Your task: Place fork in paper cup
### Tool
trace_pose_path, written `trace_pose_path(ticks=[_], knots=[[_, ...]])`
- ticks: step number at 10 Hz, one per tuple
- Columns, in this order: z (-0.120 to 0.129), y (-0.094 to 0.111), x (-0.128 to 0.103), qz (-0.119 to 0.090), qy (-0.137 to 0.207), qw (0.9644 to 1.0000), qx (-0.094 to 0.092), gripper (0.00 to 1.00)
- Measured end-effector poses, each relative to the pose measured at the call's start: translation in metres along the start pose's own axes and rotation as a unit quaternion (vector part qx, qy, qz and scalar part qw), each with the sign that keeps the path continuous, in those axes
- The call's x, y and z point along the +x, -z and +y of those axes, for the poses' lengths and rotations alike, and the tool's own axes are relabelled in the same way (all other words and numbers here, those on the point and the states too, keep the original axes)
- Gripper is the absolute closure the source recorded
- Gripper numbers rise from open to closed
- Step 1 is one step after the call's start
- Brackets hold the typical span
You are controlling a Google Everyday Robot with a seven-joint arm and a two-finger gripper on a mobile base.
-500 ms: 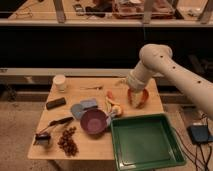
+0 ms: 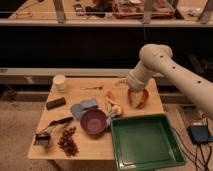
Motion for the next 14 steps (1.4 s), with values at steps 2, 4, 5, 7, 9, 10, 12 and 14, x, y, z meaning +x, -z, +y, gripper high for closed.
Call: trace_pose_path(ticks=[2,4,5,7,9,10,12,14], knots=[[0.0,0.0,0.0,0.0,0.0,1.0,0.0,0.2],[0.0,0.0001,0.0,0.0,0.0,1.0,0.0,0.2],[0.0,0.0001,0.0,0.0,0.0,1.0,0.0,0.2],[-0.0001,0.0002,0.0,0.0,0.0,1.0,0.0,0.2],[0.0,0.0002,0.0,0.0,0.0,1.0,0.0,0.2],[0.0,0.0002,0.0,0.0,0.0,1.0,0.0,0.2],[0.0,0.0002,0.0,0.0,0.0,1.0,0.0,0.2],[-0.0006,0.0008,0.0001,0.007,0.006,0.9999,0.005,0.2]])
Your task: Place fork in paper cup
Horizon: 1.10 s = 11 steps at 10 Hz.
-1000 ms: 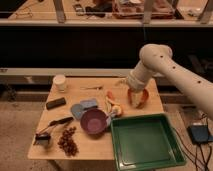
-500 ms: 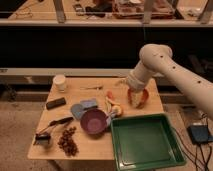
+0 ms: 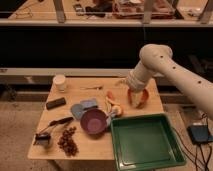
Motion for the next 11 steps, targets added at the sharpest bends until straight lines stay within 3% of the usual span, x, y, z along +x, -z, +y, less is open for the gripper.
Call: trace_pose_path(ticks=[1,2,3,5,6,8,11], knots=[[-0.006,0.0,-0.001,0.018,0.023,0.9996,0.007,0.2],[-0.02,-0.004,-0.001,0.034,0.076,0.9964,0.017,0.2],[-0.037,-0.008,0.003,0.037,0.123,0.9913,0.028,0.2],[-0.072,-0.015,0.018,0.032,0.177,0.9822,0.053,0.2],[-0.091,-0.021,0.027,0.025,0.199,0.9781,0.056,0.2],[-0.113,-0.028,0.038,0.018,0.223,0.9728,0.06,0.2],[-0.115,-0.028,0.039,0.019,0.231,0.9708,0.063,0.2]])
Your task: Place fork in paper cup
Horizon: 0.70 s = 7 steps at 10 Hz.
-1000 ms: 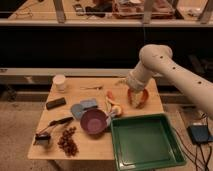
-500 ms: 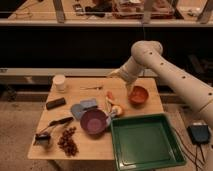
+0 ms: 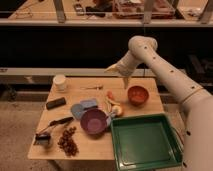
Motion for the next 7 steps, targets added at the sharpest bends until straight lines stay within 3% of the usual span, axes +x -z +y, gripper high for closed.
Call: trace_pose_path(ticks=[2,3,4,7], knots=[[0.013,-0.006,0.009,0.01,0.04,0.9988,0.026,0.2],[0.013,-0.013,0.019,0.014,0.067,0.9964,0.05,0.2],[0.011,-0.022,0.034,0.02,0.108,0.9905,0.082,0.2],[0.005,-0.036,0.067,0.041,0.18,0.9747,0.125,0.2]])
